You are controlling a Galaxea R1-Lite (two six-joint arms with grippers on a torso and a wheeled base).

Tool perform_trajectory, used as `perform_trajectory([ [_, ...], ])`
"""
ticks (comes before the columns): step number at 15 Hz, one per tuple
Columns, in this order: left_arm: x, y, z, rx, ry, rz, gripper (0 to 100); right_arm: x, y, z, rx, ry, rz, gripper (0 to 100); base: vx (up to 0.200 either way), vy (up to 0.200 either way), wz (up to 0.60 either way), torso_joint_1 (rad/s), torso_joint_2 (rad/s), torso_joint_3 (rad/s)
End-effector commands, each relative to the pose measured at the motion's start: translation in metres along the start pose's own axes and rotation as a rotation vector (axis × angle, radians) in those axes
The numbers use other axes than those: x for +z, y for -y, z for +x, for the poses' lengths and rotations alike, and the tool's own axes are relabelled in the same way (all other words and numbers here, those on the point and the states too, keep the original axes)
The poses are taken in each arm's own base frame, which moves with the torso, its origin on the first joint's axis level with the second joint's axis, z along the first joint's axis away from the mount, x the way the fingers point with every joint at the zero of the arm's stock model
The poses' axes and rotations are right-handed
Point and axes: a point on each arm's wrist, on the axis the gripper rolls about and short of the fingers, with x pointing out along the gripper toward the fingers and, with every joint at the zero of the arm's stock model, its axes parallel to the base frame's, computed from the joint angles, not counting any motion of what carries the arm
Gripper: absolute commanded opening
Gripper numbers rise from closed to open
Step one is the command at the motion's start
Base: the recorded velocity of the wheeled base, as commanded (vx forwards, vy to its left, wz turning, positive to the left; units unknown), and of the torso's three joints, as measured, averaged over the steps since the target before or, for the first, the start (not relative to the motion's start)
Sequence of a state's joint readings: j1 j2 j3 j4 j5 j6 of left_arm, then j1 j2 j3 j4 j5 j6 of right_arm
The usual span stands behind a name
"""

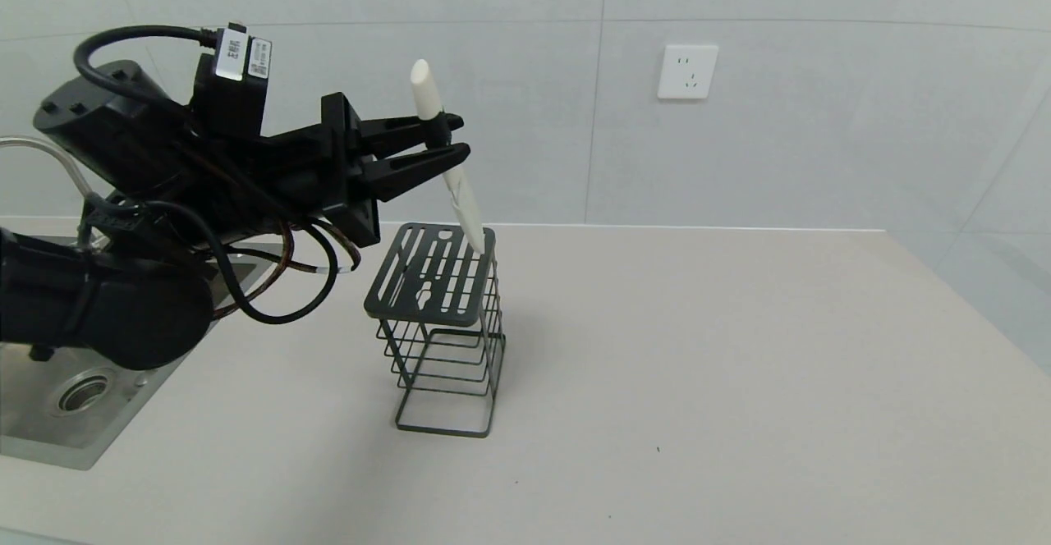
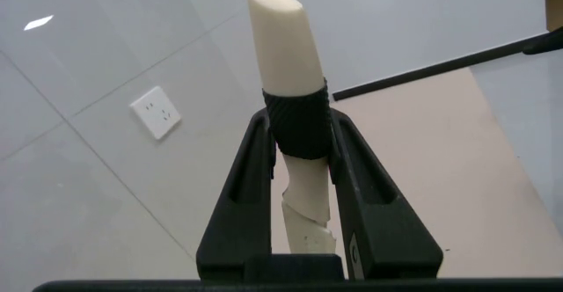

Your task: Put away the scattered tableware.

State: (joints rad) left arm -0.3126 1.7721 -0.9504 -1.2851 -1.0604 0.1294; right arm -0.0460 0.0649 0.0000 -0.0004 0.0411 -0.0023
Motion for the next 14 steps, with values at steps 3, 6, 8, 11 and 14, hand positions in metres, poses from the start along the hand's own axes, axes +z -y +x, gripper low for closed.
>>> perform_trajectory([
  [3, -0.0119, -0.0093, -0.0143, 0.048, -0.039, -0.004, 0, 0.0002, 0.0000, 0.0004, -0.001, -0.005, -0.001, 0, 0.000, 0.000, 0.00, 0.000, 0.00, 0.000],
  [6, -0.0107, -0.0081, -0.0122, 0.044, -0.032, 0.003, 0, 0.0002, 0.0000, 0.0004, -0.001, -0.005, -0.001, 0, 0.000, 0.000, 0.00, 0.000, 0.00, 0.000],
  [8, -0.0110, -0.0060, -0.0083, 0.032, -0.026, -0.002, 0, 0.0002, 0.0000, 0.0004, -0.001, -0.005, -0.001, 0, 0.000, 0.000, 0.00, 0.000, 0.00, 0.000],
  [11, -0.0143, -0.0046, -0.0060, 0.026, -0.028, -0.013, 0, 0.0002, 0.0000, 0.0004, -0.001, -0.005, -0.001, 0, 0.000, 0.000, 0.00, 0.000, 0.00, 0.000],
  [14, -0.0173, -0.0069, -0.0087, 0.041, -0.036, -0.015, 0, 0.0002, 0.0000, 0.0004, -0.001, -0.005, -0.001, 0, 0.000, 0.000, 0.00, 0.000, 0.00, 0.000],
])
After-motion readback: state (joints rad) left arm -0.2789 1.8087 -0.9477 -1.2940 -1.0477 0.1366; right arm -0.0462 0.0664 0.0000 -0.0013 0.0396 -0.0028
